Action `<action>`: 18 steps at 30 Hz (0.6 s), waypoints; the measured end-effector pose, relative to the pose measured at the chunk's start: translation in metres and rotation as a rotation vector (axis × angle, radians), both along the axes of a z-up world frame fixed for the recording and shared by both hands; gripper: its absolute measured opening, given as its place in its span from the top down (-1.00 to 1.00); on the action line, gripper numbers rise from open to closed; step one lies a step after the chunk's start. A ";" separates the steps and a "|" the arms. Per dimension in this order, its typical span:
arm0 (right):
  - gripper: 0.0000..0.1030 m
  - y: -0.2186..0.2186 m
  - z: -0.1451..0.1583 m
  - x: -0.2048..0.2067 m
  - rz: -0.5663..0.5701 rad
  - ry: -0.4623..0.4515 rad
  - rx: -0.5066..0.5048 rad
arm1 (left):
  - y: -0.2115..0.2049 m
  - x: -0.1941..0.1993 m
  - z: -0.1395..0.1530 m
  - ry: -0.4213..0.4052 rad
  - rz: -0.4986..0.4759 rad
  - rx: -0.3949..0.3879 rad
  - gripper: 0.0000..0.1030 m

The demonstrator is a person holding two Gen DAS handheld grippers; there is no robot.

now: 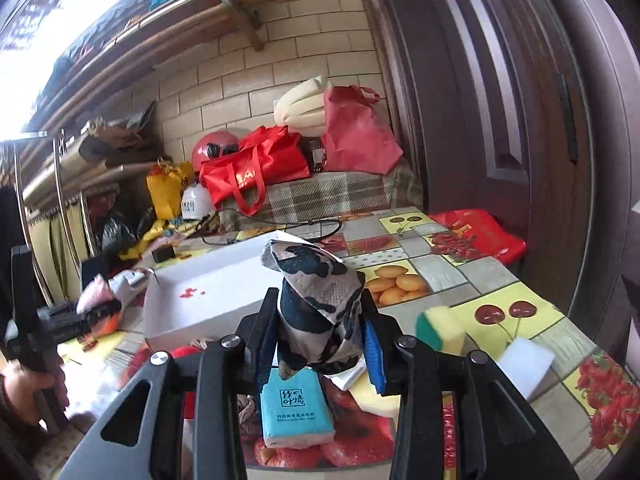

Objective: Organize soft objects
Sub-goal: 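Carry both items over the white tray and open both tools to drop them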

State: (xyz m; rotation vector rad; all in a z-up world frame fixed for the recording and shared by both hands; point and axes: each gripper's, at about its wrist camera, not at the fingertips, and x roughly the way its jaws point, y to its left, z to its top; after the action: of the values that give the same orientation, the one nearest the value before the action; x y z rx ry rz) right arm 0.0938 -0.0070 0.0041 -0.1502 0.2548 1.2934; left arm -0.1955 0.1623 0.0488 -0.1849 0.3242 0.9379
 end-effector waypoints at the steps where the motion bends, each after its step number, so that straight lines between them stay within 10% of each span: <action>1: 0.25 0.004 0.000 -0.003 0.010 -0.004 0.002 | -0.001 0.004 0.001 0.003 0.006 0.043 -0.15; 18: 0.25 0.106 -0.007 -0.039 0.134 -0.050 -0.039 | 0.066 0.053 -0.008 0.014 0.087 0.012 -0.15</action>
State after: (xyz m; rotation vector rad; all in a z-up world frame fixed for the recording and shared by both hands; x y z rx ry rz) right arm 0.0544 0.0986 -0.0025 -0.2362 0.2301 1.4159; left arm -0.1423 0.2282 0.0412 -0.1828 0.3251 1.0272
